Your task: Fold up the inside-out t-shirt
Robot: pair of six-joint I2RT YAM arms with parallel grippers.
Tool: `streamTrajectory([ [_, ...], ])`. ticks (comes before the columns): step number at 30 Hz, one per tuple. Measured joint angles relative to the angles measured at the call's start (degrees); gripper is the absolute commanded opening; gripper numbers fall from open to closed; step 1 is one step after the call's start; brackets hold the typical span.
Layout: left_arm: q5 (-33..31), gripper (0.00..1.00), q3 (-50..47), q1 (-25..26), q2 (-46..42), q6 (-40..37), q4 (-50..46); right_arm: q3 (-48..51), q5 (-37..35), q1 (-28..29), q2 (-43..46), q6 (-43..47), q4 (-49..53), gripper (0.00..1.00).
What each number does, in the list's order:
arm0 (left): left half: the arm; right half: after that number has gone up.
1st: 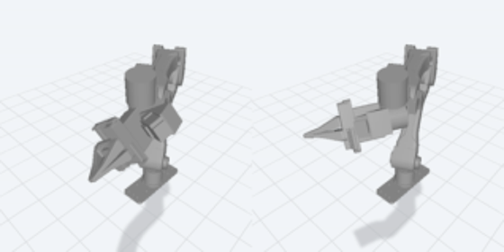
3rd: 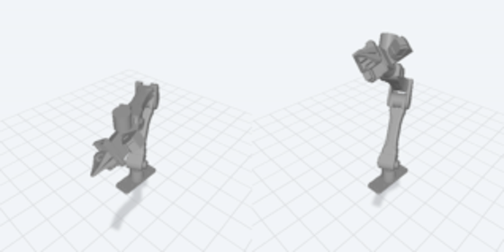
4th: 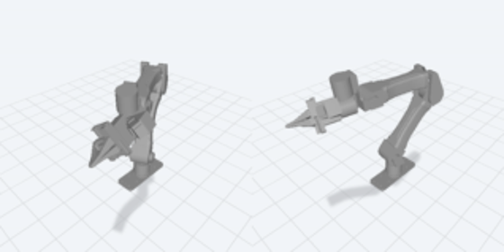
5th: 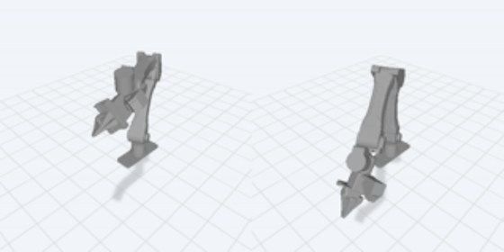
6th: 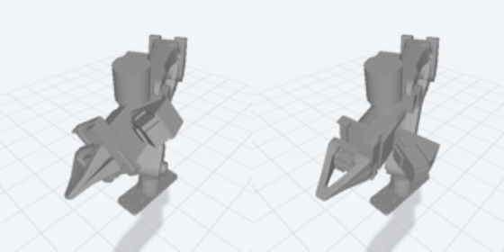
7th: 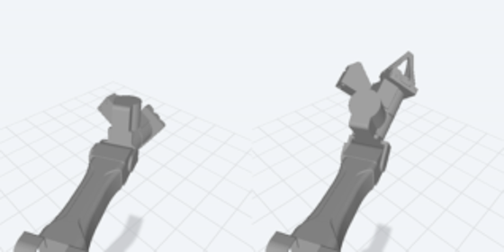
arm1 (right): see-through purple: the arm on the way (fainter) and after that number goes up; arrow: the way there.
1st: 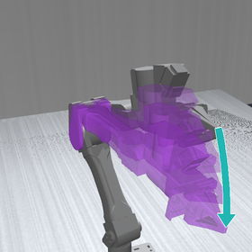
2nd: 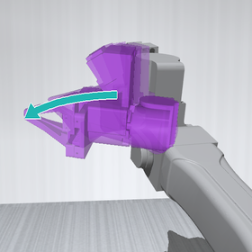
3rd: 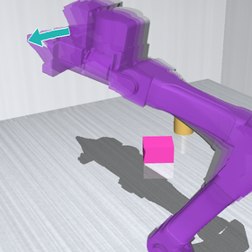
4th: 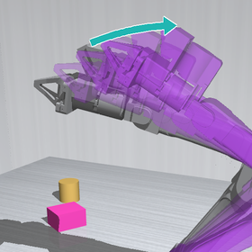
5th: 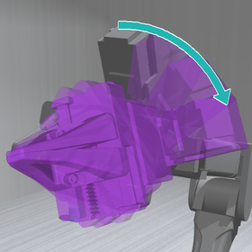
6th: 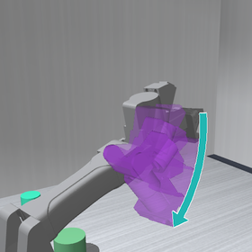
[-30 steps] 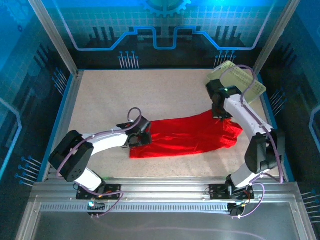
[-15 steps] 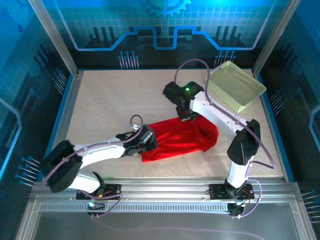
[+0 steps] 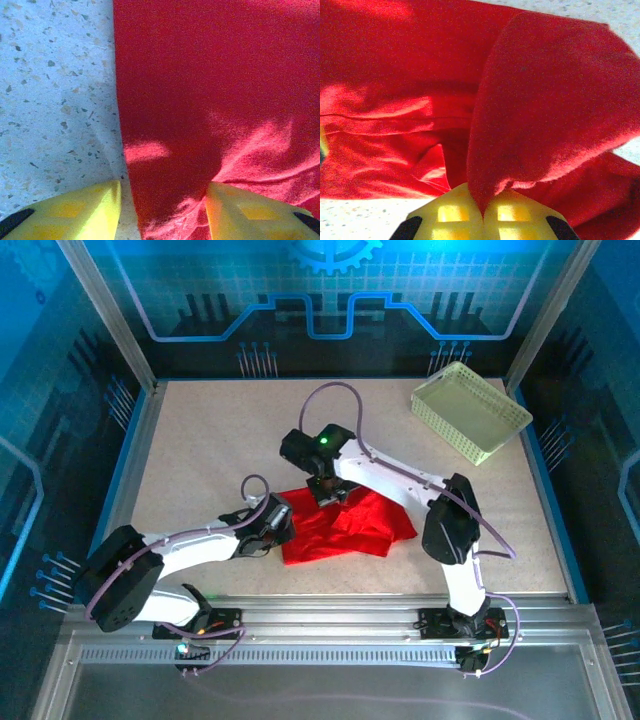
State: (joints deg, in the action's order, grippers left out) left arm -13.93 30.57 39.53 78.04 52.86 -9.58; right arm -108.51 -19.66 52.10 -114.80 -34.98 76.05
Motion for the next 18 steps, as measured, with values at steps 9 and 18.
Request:
streamTrajectory([
  [9,-0.5,0.41,-1.2,0.0,-0.5,0.2,1.0,-3.8,4.1,2.0,-0.2,-0.7,-1.6,0.00],
  [18,-0.7,0.41,-2.8,0.0,-1.9,1.1,2.6,-8.3,5.6,2.1,-0.4,-0.6,-1.8,0.01],
])
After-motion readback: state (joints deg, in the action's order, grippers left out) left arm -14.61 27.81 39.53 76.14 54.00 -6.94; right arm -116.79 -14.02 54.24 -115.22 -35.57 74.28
